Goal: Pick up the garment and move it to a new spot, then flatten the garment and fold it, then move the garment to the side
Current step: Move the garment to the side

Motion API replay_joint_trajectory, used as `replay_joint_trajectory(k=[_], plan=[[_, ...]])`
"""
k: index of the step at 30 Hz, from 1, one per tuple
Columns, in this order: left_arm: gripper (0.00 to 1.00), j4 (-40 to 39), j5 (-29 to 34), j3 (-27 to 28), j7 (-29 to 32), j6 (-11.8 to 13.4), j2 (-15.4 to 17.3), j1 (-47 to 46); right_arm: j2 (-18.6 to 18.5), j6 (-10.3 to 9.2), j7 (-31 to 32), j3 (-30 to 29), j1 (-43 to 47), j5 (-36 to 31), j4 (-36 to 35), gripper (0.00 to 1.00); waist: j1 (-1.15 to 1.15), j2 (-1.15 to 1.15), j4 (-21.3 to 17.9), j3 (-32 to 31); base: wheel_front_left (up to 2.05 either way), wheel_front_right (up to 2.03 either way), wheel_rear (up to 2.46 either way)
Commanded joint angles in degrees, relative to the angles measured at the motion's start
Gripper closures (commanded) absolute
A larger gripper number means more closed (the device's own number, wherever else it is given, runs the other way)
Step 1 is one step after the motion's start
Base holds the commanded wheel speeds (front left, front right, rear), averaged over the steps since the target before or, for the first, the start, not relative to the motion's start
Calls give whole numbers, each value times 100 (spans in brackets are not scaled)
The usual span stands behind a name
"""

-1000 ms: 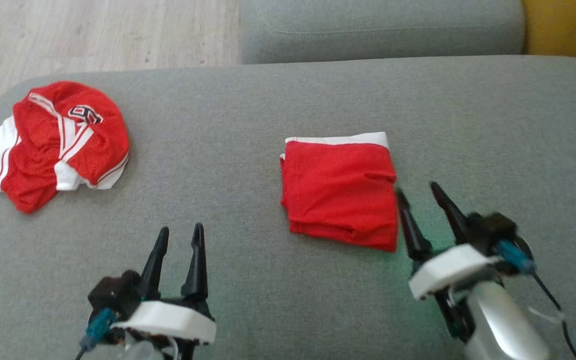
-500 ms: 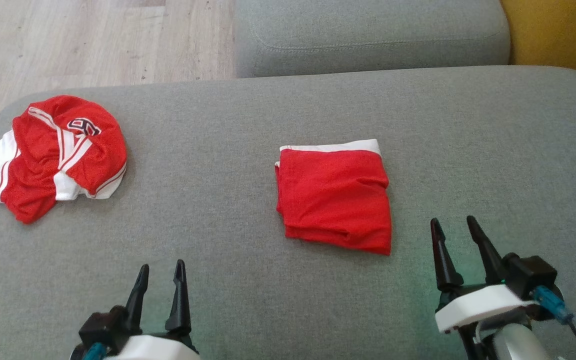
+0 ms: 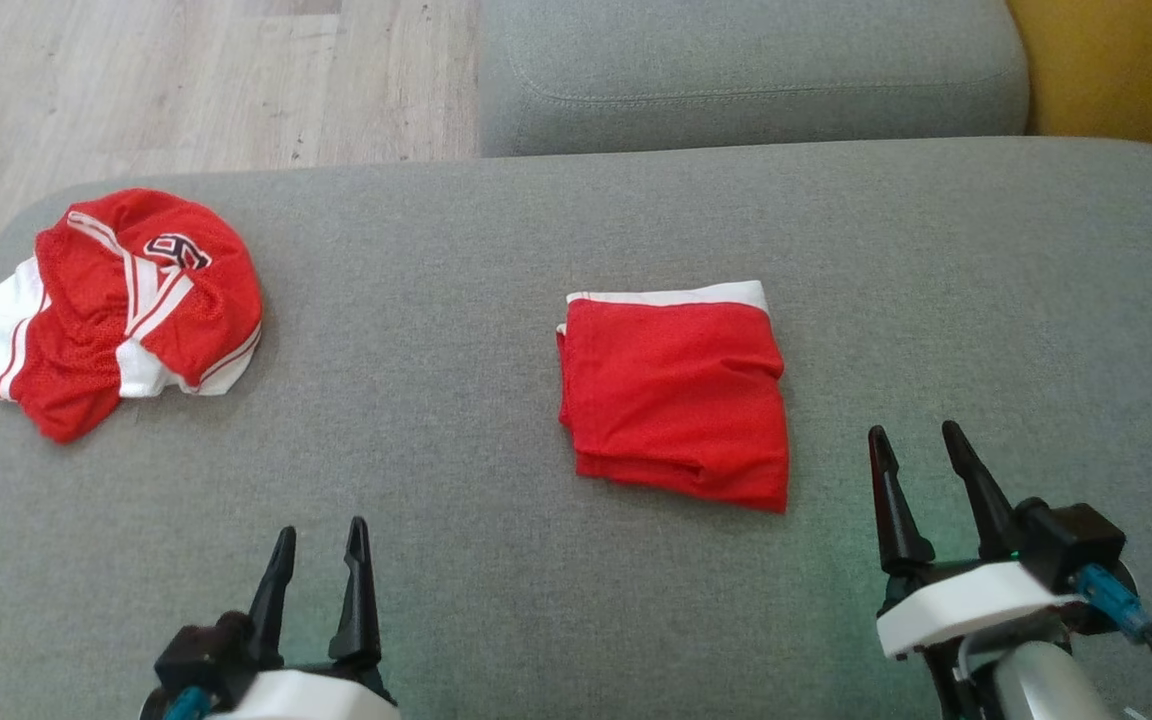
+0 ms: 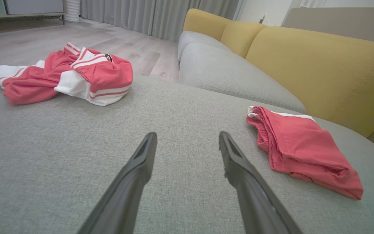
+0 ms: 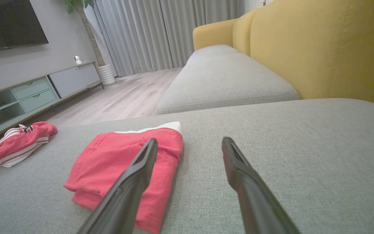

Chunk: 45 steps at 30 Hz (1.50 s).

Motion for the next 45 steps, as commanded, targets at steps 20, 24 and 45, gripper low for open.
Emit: replay_joint_trajectory(k=[20, 24, 45], plan=[[0, -106, 336, 238, -71, -210, -238, -552, 2, 43, 1270, -254, -1679, -255, 107, 0, 0, 0, 380, 655, 0, 0, 0], [0, -56, 390, 220, -71, -280, -340, -675, 2, 43, 1782, -394, -2165, -405, 602, 0, 0, 0, 627, 809, 0, 0, 0], [0, 27, 776, 418, -71, -582, -566, -852, -8, 43, 2743, -363, -2734, -259, 1767, 100, 0, 0, 731, 1216, 0, 0, 0]])
